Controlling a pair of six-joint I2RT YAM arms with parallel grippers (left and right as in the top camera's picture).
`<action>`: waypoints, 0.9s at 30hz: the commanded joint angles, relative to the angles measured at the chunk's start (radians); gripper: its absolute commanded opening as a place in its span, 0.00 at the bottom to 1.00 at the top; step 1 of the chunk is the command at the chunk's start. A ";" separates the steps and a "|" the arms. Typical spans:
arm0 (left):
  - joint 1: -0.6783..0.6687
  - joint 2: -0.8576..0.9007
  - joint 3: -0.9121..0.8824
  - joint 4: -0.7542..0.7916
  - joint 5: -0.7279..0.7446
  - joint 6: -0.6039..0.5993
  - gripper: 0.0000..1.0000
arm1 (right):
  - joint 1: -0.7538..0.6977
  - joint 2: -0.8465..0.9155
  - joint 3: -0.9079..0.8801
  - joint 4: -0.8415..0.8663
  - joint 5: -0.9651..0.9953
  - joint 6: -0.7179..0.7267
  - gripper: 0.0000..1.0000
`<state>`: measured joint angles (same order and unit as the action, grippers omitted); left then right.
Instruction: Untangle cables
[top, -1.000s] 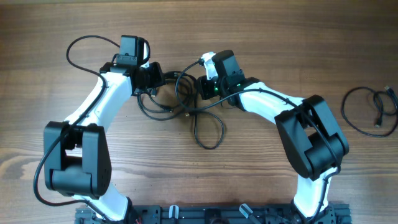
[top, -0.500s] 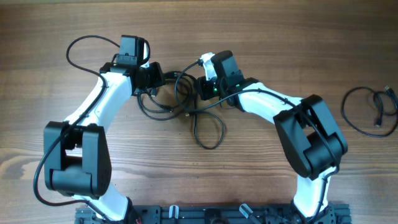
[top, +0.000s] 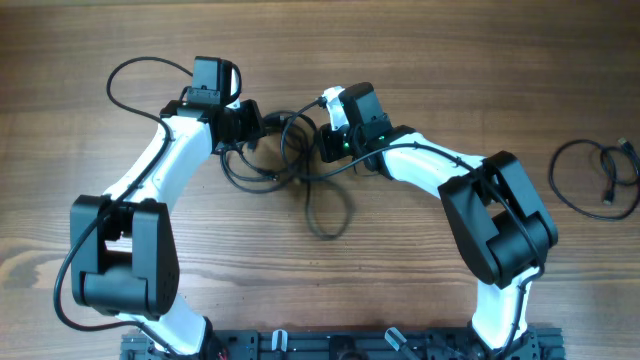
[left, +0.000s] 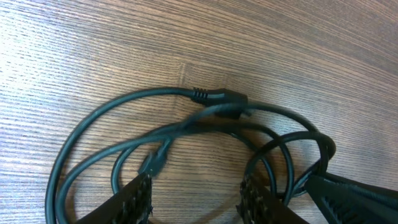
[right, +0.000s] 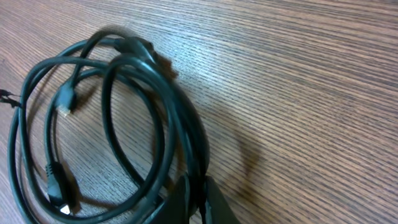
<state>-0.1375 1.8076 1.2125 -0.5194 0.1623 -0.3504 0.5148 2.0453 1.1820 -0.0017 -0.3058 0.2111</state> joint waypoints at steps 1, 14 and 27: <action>0.003 -0.005 -0.003 -0.001 0.013 0.005 0.48 | 0.005 0.016 -0.006 0.000 -0.009 0.001 0.04; 0.000 0.022 -0.003 0.013 0.268 0.269 0.60 | -0.088 -0.014 -0.006 0.003 -0.566 0.054 0.04; -0.018 0.023 -0.003 0.027 0.263 0.268 0.29 | -0.088 -0.014 -0.006 0.054 -0.697 0.053 0.04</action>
<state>-0.1509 1.8160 1.2125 -0.4984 0.4133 -0.0952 0.4244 2.0449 1.1820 0.0460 -0.9535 0.2642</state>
